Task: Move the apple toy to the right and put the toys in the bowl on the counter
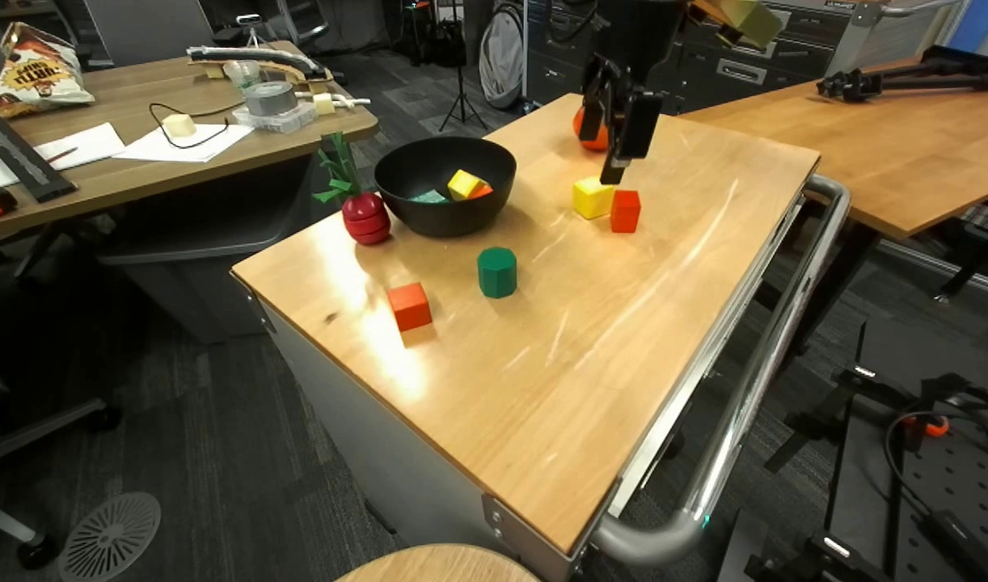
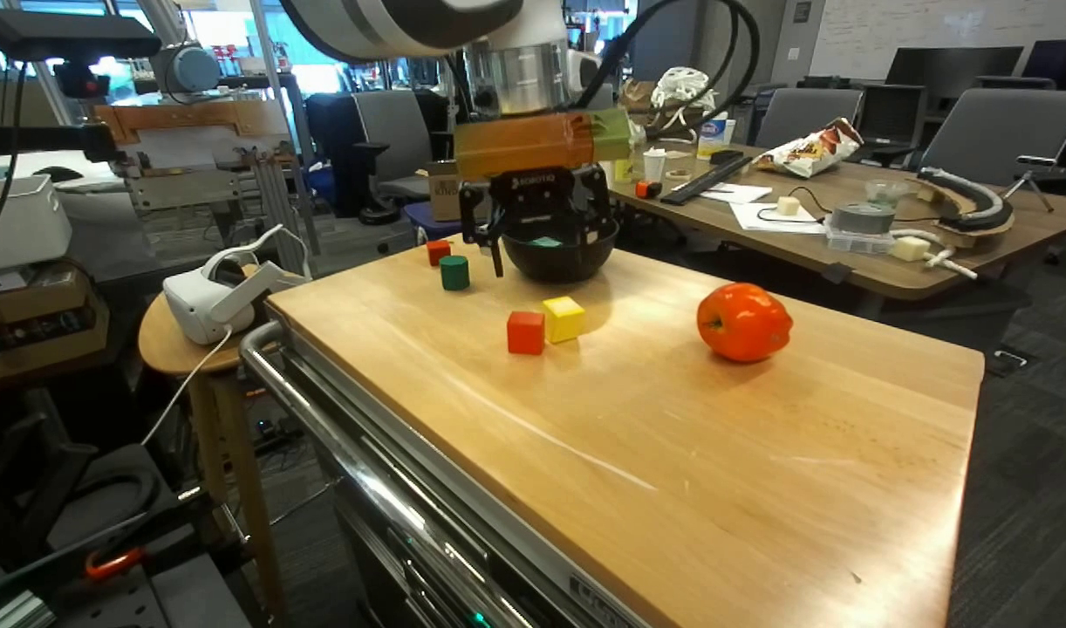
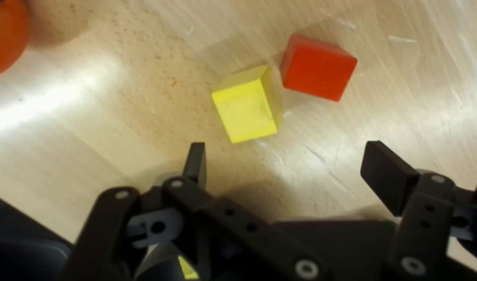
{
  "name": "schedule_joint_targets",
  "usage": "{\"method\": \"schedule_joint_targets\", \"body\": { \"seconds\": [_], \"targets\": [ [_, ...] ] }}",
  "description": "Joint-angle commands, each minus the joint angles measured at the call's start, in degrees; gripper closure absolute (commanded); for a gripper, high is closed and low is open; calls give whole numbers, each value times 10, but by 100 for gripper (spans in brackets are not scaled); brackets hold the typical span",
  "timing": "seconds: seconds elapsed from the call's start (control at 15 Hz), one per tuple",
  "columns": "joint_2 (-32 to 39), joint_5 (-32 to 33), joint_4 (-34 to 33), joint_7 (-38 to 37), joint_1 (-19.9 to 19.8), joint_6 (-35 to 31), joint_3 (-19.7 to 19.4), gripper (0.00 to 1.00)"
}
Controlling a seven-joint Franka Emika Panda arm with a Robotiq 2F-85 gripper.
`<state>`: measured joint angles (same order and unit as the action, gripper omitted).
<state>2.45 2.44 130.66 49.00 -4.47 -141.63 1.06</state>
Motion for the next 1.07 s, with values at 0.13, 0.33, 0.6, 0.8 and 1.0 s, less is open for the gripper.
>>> {"method": "schedule_joint_targets", "body": {
  "seconds": [0.13, 0.33, 0.6, 0.8, 1.0],
  "targets": [
    [-62, -19, -23, 23, 36, -25, 3, 0],
    [-27, -22, -80, 21, 65, -41, 14, 0],
    [42, -36, -157, 16, 89, -52, 37, 0],
    [25, -21, -133, 5, 85, -42, 43, 0],
    [41, 15, -148, -21, 88, -36, 38, 0]
  ]
}}
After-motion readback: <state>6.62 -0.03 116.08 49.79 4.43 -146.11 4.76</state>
